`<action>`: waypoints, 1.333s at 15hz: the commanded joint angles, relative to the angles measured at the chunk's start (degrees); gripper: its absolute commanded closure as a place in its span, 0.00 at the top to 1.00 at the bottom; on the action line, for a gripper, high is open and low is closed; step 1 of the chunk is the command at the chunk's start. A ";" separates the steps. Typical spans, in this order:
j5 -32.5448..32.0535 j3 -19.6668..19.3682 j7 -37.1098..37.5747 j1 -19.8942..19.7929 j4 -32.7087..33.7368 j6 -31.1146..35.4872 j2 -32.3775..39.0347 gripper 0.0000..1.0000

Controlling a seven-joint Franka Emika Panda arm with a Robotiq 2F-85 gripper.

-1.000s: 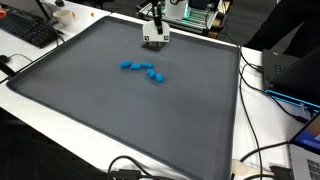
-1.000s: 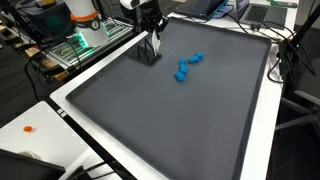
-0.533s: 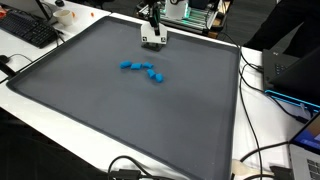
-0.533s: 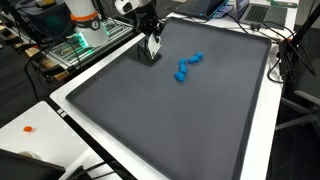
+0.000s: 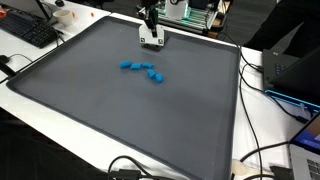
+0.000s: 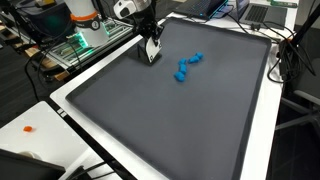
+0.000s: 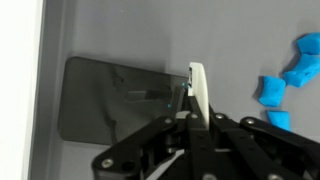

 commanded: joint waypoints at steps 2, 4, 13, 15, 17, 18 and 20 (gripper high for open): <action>1.86 -0.24 0.29 -0.45 0.02 0.64 1.40 0.01; 2.57 -0.34 0.19 -0.51 0.03 0.82 1.96 0.01; 6.38 -0.23 -0.65 -0.43 0.07 3.67 3.07 0.01; 6.83 -0.24 -0.89 -0.39 0.08 3.77 3.36 0.01; 7.29 -0.24 -1.12 -0.36 0.08 3.67 3.63 0.01; 7.43 -0.23 -1.11 -0.38 0.08 3.72 3.76 0.01; 8.03 -0.32 -1.49 -0.24 0.08 4.02 4.08 0.01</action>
